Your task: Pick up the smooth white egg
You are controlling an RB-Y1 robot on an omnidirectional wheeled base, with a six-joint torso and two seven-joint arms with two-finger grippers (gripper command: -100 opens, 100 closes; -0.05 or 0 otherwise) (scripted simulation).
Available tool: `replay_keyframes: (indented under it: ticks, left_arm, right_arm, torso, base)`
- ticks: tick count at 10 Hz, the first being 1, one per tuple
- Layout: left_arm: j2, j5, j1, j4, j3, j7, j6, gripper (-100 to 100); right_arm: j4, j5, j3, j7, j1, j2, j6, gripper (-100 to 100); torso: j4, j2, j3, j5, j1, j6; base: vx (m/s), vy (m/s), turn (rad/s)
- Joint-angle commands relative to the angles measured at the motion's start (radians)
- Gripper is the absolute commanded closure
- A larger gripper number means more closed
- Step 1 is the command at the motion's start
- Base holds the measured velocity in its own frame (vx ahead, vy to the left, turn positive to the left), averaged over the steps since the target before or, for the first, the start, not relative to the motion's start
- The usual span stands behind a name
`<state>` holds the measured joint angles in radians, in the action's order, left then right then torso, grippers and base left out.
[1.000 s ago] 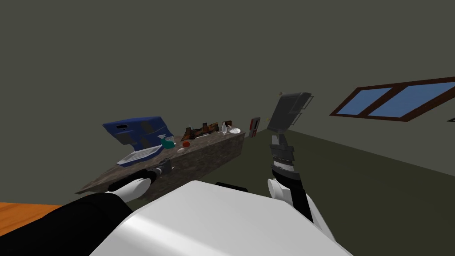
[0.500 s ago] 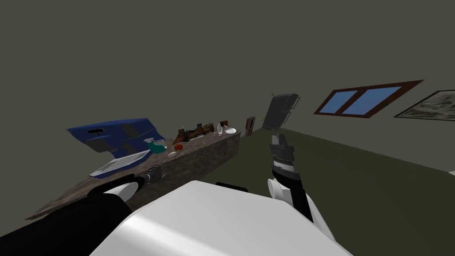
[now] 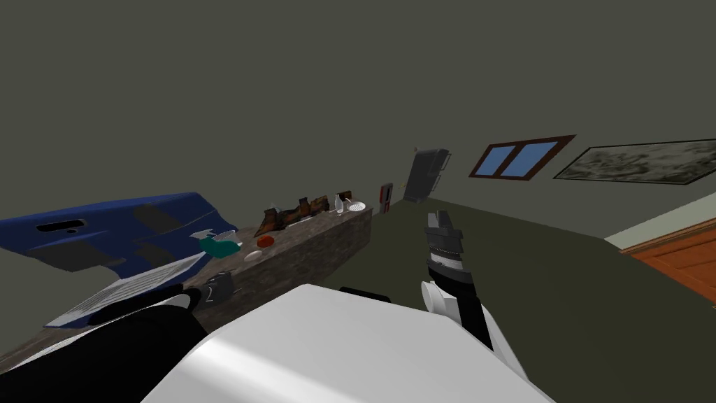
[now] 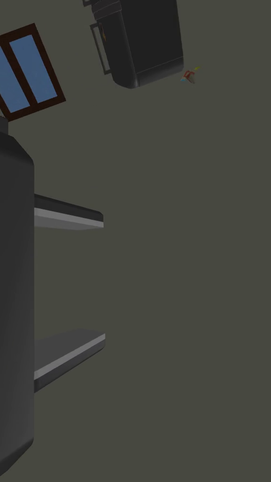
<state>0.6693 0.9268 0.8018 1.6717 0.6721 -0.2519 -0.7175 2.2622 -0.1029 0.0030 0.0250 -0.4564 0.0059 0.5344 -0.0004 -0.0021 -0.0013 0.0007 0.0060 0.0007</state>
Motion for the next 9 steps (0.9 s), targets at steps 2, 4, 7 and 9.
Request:
replay_keyframes:
  ticks: [2, 4, 7, 9]
  left_arm:
    - [0.024, 0.021, 0.013, -0.047, 0.016, -0.022, -0.021, -100]
    - [0.041, 0.034, 0.018, -0.082, 0.024, -0.035, -0.026, -100]
    - [0.045, 0.037, 0.014, -0.088, 0.025, -0.037, -0.025, -100]
    - [0.034, 0.067, 0.0, -0.116, 0.052, 0.013, -0.042, -100]
  right_arm:
    - [0.0, 0.0, 0.0, 0.0, 0.0, 0.0, 0.0, 0]
    - [0.0, 0.0, 0.0, 0.0, 0.0, 0.0, 0.0, 0]
    - [0.0, 0.0, 0.0, 0.0, 0.0, 0.0, 0.0, 0]
    - [0.0, 0.0, 0.0, 0.0, 0.0, 0.0, 0.0, 0]
  torso:
    - [0.0, 0.0, 0.0, 0.0, 0.002, 0.0]
    - [-0.001, -0.003, -0.002, 0.001, 0.005, 0.0]
    - [-0.001, -0.005, -0.003, 0.002, 0.007, -0.001]
    - [0.0, 0.0, 0.0, 0.0, -0.003, -0.001]
  base:
    - [0.042, 0.097, -0.178]
    - [0.083, 0.167, -0.275]
    - [0.081, 0.145, -0.062]
    - [0.04, 0.014, 0.072]
